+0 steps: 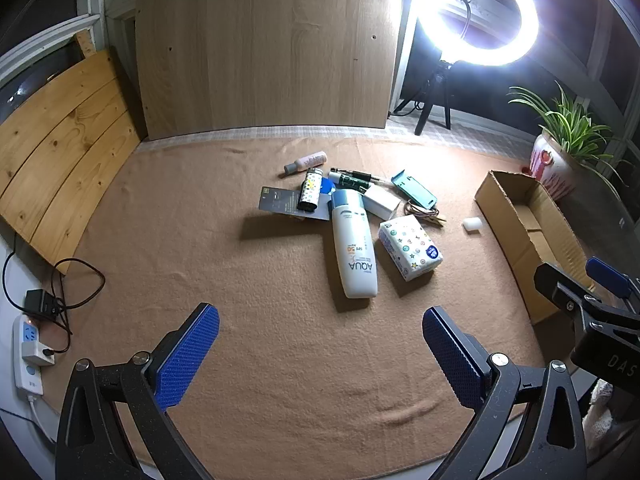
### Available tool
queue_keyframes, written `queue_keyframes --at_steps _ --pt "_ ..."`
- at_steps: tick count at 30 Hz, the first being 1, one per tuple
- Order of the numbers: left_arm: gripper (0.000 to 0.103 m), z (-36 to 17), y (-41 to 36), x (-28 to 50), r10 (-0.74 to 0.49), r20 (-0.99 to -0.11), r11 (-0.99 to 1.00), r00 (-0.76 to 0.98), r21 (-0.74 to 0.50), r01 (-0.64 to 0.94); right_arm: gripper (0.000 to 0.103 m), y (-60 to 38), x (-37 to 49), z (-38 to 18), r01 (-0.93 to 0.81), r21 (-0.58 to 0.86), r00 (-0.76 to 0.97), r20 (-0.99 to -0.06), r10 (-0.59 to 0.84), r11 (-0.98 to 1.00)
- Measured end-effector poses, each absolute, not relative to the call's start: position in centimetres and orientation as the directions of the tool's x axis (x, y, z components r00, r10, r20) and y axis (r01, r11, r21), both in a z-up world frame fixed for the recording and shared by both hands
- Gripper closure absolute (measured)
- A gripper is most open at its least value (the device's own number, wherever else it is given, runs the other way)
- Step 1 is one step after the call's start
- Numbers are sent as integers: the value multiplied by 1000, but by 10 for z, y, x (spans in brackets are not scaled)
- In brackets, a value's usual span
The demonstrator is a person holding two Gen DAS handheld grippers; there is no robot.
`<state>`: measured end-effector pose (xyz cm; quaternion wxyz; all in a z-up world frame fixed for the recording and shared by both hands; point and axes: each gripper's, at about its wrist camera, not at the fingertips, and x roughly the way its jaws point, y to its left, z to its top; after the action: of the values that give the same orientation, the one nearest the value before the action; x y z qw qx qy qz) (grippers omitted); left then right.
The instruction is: Organize objects
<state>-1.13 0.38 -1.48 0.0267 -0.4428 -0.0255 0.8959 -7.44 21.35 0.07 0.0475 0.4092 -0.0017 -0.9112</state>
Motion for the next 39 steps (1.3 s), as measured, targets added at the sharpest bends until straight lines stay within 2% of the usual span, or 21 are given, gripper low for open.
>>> queue_keyframes --at_steps 39 --pt "0 -23 5 -33 64 -801 -997 -595 -71 -12 1 208 -92 -6 101 26 -648 -757 -86 -995"
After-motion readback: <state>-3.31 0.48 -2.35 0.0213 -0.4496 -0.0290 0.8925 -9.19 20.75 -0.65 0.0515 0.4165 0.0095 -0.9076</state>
